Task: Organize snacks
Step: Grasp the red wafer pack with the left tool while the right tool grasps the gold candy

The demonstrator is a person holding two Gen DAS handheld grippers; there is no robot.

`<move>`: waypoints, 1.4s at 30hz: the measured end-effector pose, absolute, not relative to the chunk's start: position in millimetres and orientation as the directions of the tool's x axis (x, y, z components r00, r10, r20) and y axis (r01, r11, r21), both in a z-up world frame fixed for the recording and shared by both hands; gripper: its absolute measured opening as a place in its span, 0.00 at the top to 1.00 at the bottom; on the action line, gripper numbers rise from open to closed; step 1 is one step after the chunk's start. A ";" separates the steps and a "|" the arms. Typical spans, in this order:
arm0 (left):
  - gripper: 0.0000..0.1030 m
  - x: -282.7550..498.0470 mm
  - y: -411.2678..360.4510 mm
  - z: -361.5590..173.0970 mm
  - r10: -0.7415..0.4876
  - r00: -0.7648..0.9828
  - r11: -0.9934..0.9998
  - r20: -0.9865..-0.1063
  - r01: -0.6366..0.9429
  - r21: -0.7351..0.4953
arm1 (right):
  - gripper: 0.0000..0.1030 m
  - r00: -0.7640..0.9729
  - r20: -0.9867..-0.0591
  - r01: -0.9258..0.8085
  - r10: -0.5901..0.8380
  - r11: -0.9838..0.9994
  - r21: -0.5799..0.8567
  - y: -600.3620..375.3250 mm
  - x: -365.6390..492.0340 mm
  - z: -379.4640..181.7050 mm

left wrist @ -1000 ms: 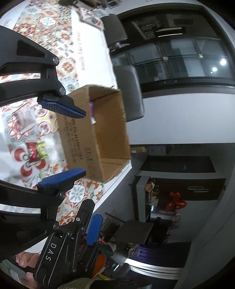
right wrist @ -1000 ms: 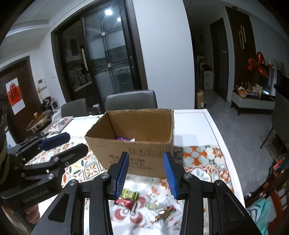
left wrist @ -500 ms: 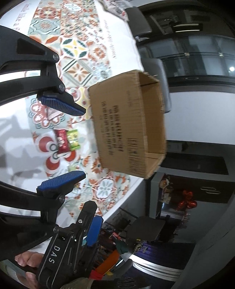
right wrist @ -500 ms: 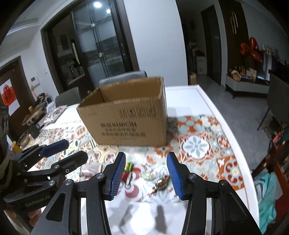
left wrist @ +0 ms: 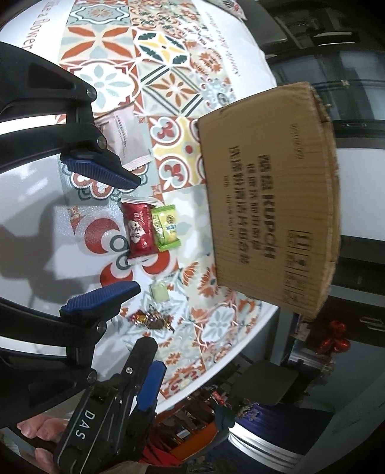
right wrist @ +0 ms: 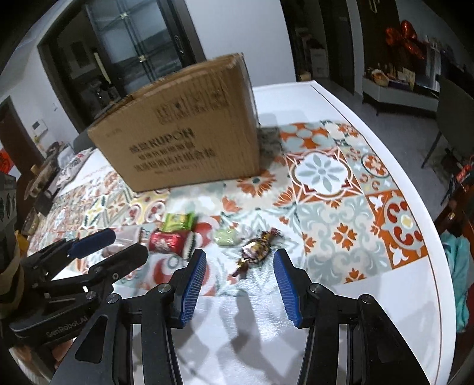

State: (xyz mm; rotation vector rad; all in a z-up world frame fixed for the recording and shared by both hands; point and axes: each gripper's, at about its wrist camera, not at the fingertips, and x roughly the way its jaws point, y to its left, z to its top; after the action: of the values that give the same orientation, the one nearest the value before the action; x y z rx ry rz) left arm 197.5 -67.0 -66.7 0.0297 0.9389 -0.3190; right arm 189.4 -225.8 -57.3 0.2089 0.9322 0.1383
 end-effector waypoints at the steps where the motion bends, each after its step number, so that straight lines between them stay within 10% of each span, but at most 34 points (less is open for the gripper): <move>1: 0.39 199.4 -67.2 -70.2 -0.253 0.544 0.954 -0.800 0.279 -0.112 | 0.53 0.586 -0.784 -0.024 0.205 0.971 0.236 -226.1 190.8 -59.6; 42: 0.55 218.0 -68.6 -91.9 -0.263 0.528 0.956 -0.808 0.253 -0.146 | 0.72 0.558 -0.807 -0.054 0.194 0.979 0.198 -213.6 211.8 -83.7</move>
State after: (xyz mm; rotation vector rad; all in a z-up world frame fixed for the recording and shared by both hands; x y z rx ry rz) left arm 218.0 -68.6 -91.9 -0.0111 0.9671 -0.3082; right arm 211.8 -213.6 -83.7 0.1571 0.9686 0.1465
